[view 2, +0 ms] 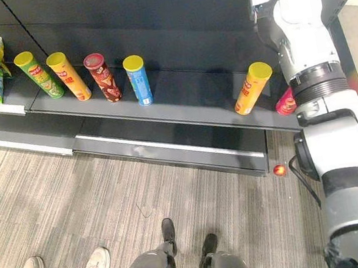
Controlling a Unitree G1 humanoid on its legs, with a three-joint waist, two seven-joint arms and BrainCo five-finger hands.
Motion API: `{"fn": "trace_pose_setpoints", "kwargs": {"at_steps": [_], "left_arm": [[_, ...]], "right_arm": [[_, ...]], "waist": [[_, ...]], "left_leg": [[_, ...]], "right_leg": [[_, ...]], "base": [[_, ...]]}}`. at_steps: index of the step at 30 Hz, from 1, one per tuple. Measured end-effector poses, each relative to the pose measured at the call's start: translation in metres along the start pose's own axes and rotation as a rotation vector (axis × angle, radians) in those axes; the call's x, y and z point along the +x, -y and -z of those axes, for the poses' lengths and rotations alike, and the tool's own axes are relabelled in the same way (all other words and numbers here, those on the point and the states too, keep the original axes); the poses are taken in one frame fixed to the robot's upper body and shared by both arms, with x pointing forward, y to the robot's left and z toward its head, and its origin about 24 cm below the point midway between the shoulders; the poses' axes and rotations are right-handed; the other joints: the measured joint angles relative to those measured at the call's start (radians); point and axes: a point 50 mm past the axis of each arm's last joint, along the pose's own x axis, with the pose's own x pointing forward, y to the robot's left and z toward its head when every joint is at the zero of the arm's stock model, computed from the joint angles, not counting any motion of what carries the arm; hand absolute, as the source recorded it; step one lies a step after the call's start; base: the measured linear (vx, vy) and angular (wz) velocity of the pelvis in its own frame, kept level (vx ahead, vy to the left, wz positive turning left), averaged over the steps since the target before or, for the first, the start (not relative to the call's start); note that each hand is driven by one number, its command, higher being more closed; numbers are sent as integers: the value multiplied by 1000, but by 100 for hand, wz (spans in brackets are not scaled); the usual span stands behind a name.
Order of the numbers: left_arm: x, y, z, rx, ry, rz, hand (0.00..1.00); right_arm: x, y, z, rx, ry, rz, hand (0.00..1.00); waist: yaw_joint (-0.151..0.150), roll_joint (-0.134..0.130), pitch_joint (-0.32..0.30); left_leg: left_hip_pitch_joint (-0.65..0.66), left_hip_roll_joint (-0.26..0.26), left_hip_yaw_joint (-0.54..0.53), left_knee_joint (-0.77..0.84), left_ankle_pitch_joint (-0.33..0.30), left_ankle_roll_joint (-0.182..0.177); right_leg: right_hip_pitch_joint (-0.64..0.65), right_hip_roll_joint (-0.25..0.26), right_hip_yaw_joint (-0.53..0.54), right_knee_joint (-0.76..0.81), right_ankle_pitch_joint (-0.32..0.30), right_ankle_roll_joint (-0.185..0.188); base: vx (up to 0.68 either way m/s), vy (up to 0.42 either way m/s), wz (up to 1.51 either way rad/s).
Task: Put the gum and the chips on the shelf.
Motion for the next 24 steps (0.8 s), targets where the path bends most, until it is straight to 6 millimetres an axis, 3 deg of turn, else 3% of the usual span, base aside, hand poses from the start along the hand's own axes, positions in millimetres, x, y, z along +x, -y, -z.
{"fn": "trace_pose_setpoints", "kwargs": {"at_steps": [19,24], "left_arm": [[0,-1,0,7,-1,-9,0],[-1,-6,3,9,-12,-24,0]], "right_arm": [[-4,-16,-9,20,82,2,0],[-13,-15,-1,37,73,-36,0]], "waist": [[-2,-4,-2],[-2,-25,-29]], "left_leg": [[53,7,38,0,1,0],[59,12,42,0,-1,-2]], "right_leg": [[42,7,32,-10,1,0],[54,13,37,-32,3,2]], "base": [[35,1,-5],[9,4,-2]]}}
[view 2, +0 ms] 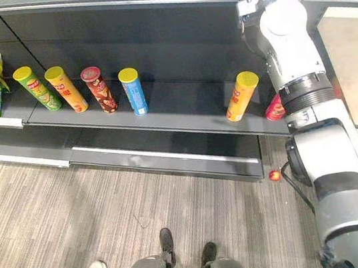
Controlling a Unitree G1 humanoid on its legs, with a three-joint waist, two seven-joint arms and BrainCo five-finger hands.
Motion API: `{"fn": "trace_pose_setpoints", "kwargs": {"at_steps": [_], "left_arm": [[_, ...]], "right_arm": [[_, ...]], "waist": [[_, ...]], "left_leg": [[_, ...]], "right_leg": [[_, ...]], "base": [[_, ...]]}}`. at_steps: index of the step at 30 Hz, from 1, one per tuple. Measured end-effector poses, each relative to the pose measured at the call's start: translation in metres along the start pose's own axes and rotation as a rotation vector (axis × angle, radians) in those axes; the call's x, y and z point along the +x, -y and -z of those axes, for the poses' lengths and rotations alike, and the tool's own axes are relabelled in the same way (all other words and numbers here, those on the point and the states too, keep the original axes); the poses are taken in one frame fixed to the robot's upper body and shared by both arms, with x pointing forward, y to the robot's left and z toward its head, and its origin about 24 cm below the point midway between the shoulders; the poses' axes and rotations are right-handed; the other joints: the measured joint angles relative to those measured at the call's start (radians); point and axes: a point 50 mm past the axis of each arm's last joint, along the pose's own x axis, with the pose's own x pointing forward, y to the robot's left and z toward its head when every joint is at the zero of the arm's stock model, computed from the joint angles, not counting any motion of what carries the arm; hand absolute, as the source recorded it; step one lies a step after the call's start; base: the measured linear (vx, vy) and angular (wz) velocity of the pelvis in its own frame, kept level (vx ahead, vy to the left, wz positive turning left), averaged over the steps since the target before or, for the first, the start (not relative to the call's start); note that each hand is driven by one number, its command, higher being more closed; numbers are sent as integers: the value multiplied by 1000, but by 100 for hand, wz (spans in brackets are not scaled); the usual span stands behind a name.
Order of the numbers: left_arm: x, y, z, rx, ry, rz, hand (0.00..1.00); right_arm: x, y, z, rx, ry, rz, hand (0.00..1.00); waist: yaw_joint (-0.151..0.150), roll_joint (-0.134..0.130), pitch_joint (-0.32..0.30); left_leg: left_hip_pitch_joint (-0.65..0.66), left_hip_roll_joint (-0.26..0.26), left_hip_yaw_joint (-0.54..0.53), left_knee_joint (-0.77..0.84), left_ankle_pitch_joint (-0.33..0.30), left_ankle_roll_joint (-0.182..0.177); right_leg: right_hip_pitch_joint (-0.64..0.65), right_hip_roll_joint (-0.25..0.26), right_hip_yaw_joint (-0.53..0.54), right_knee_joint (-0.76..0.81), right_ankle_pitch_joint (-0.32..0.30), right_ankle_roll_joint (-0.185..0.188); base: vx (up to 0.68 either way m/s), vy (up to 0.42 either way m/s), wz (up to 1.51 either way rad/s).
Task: Put the gum and the chips on the shelf.
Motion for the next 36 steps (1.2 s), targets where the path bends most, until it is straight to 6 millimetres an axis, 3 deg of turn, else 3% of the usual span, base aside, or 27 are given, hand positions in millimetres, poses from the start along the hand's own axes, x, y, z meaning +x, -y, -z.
{"fn": "trace_pose_setpoints", "kwargs": {"at_steps": [7,14,19,25,30,32,34,36], "left_arm": [[-2,-5,10,-6,-27,-14,0],[-4,-10,17,19,-41,-29,0],[-6,-14,26,8,-60,-43,0],[-9,-19,30,12,-59,-55,0],[-10,-22,32,12,-58,-62,0],[-10,-23,34,13,-61,-67,0],[-11,-23,35,13,-61,-68,0],[-11,-23,37,7,-67,-68,0]], "right_arm": [[-11,-20,-4,41,58,-127,0],[-32,-47,-35,120,227,-241,0],[-64,-71,-51,229,309,-335,0],[-95,-85,-45,327,286,-372,0],[-138,-117,-34,441,187,-528,0],[-165,-136,-22,532,76,-607,0],[-195,-152,-7,611,-66,-682,0],[-249,-173,23,728,-343,-754,0]], "waist": [[-3,-15,-51],[-8,-33,-99],[-26,-43,-132],[-30,-56,-159],[-32,-65,-170],[-33,-68,-176],[-34,-68,-177],[-36,-65,-178]], "left_leg": [[7,3,9,0,-4,-6],[17,11,33,0,-11,-12],[27,15,50,0,-23,-14],[30,15,68,0,-31,-16],[32,15,85,0,-36,-16],[33,15,87,0,-39,-16],[34,15,91,0,-41,-16],[42,13,97,0,-47,-17]], "right_leg": [[24,10,9,-44,24,2],[33,21,41,-69,35,4],[38,24,56,-79,35,9],[37,24,77,-86,40,17],[36,23,91,-91,44,17],[36,23,96,-92,45,15],[35,23,100,-91,46,13],[40,22,106,-90,44,17]], "base": [[41,5,-4],[39,1,-12],[18,14,-9],[39,30,-11],[46,25,-8],[54,12,-6],[51,15,-6],[65,21,-8]]}}
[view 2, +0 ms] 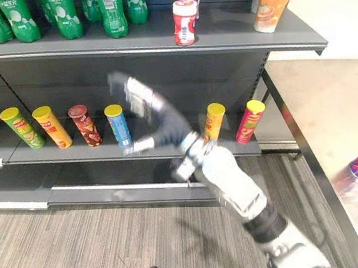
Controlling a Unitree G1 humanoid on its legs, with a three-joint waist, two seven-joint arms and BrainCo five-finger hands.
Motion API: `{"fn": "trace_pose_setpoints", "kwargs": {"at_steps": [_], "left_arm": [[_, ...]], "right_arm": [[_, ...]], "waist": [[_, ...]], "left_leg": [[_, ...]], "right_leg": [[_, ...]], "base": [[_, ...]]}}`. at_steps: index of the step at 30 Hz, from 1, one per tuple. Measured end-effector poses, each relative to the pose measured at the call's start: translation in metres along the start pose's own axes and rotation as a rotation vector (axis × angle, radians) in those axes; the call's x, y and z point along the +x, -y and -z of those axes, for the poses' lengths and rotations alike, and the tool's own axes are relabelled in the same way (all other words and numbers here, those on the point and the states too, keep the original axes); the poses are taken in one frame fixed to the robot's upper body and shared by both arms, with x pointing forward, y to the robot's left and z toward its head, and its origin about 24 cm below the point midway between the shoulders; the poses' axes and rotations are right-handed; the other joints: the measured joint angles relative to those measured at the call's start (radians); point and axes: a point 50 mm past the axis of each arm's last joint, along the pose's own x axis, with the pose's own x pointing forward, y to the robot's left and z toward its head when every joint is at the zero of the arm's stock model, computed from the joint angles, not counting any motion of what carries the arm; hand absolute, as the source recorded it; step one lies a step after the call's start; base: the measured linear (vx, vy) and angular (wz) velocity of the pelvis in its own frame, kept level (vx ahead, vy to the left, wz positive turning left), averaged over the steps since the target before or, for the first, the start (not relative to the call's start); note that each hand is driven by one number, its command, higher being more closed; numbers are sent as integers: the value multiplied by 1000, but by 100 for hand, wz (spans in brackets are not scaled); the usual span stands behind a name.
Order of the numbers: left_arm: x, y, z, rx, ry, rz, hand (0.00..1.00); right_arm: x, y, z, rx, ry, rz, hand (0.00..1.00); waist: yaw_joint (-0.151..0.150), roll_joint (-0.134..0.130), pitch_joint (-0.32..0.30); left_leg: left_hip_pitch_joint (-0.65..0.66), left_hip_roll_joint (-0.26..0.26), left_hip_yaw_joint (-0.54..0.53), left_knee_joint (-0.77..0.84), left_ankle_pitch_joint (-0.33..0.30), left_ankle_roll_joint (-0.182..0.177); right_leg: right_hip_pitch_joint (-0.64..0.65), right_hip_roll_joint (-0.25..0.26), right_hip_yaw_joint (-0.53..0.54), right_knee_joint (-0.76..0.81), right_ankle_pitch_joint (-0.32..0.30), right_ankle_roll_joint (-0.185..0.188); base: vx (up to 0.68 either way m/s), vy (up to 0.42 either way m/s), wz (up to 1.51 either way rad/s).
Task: Put the gum and the chips on the shelf.
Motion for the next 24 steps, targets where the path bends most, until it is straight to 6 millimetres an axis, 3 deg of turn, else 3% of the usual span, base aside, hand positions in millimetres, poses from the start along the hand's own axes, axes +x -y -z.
{"fn": "trace_pose_setpoints", "kwargs": {"at_steps": [2,3,4,6,9,11,15,17,24], "left_arm": [[0,1,1,7,-6,-4,0],[0,1,7,-13,-24,-15,0],[0,1,7,-28,-25,-19,0],[0,1,9,-31,-30,-24,0],[1,2,7,-21,-23,-28,0],[1,4,5,8,-15,-41,0],[1,4,4,40,8,-58,0],[1,4,4,46,12,-65,0],[0,4,9,37,-5,-84,0]], "right_arm": [[-19,-10,41,98,-162,22,0],[-75,-26,120,261,-508,128,0],[-92,-28,134,252,-592,148,0],[-103,-31,140,239,-633,160,0],[-136,-28,167,265,-748,270,0],[-181,-18,189,225,-923,408,0],[-244,-5,196,199,-1086,665,0],[-265,0,195,206,-1121,796,0],[-296,6,192,128,-1190,1021,0]], "waist": [[-3,5,-5],[-32,17,-13],[-42,18,-14],[-50,20,-15],[-48,23,-20],[-50,33,-20],[-55,36,-19],[-59,36,-17],[-78,33,-6]], "left_leg": [[9,-1,11,0,-6,1],[16,-3,45,0,-18,1],[21,-4,52,0,-22,1],[24,-6,58,0,-28,4],[25,-10,64,0,-34,6],[24,-20,55,0,-38,10],[30,-33,50,0,-49,16],[41,-39,52,0,-55,18],[75,-52,56,0,-77,19]], "right_leg": [[4,-2,7,2,-1,0],[-3,-6,41,14,-2,-1],[-2,-8,49,14,-4,0],[-3,-10,56,16,-9,-4],[-3,-15,58,17,-12,-1],[-2,-23,54,18,-15,4],[-2,-38,51,36,-25,21],[0,-43,52,45,-28,26],[24,-55,59,49,-41,32]], "base": [[66,46,-26],[80,82,-49],[74,84,-46],[31,41,-13],[47,45,-1],[57,62,9],[76,65,4],[94,48,-3],[58,34,-2]]}}
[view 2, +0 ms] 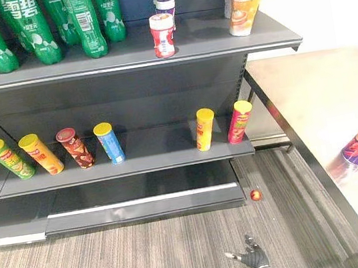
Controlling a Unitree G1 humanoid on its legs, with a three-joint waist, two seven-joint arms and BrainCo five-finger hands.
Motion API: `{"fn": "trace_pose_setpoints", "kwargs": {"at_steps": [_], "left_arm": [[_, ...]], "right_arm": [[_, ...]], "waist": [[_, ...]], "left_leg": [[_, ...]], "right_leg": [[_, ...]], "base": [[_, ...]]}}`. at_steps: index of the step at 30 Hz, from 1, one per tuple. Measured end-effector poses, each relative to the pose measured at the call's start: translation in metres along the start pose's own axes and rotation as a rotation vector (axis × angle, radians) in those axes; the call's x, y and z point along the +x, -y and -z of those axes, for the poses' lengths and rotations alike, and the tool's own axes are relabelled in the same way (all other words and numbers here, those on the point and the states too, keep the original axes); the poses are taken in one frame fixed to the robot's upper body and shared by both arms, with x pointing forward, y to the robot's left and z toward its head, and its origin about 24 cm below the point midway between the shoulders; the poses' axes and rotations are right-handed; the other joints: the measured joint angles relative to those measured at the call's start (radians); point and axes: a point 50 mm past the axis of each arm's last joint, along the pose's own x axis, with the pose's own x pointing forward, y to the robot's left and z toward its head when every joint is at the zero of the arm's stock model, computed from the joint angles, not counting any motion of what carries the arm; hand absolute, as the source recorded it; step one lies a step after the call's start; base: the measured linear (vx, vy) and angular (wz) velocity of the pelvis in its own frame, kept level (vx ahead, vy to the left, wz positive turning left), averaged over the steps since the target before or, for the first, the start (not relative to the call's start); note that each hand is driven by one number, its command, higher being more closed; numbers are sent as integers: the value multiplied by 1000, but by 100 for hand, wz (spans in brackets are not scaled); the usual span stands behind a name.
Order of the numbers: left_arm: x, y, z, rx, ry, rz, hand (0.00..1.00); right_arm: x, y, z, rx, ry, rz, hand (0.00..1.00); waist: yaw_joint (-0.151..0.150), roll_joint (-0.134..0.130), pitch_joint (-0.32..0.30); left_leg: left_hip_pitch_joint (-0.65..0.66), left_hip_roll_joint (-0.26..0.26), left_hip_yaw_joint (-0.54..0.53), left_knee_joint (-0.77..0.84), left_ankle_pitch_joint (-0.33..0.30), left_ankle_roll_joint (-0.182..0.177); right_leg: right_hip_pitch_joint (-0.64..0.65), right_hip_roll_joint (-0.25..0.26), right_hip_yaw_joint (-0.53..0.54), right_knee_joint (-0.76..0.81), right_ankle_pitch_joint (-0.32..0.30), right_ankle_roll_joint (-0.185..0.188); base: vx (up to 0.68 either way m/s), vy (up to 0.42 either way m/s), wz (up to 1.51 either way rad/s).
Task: Put the gum and the chips on the shelf.
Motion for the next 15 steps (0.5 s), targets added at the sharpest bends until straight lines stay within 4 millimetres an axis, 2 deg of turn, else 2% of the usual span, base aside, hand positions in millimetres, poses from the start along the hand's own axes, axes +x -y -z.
{"fn": "trace_pose_setpoints", "kwargs": {"at_steps": [1,4,6,9,12,15], "left_arm": [[0,0,1,-2,-4,0,0],[0,0,3,-38,-20,-2,0],[0,0,5,-53,-33,-3,0],[0,0,9,-94,-57,-8,0],[0,0,10,-101,-59,-8,0],[1,1,8,-103,-62,-6,0]], "right_arm": [[-1,2,2,4,-11,7,0],[-9,8,31,37,-168,3,0],[-13,9,40,58,-201,-10,0],[-13,10,39,59,-187,-22,0],[-13,10,40,73,-191,-16,0],[-14,12,44,177,-213,31,0]], "waist": [[-1,1,0],[-4,2,4],[-4,6,6],[-22,9,8],[-25,10,9],[-26,11,18]], "left_leg": [[2,0,1,0,-2,0],[9,-1,7,0,-8,-2],[10,-1,10,0,-10,-2],[15,-1,16,0,-14,-4],[19,2,36,0,-21,-5],[38,1,78,0,-35,-2]], "right_leg": [[2,0,1,0,0,0],[7,-2,2,0,-6,0],[7,-2,3,0,-9,0],[8,-1,10,0,-13,1],[6,1,29,1,-20,8],[-19,-2,65,60,-45,10]], "base": [[55,27,-5],[39,12,-4],[36,5,-6],[27,4,-7],[29,6,-15],[39,34,-38]]}}
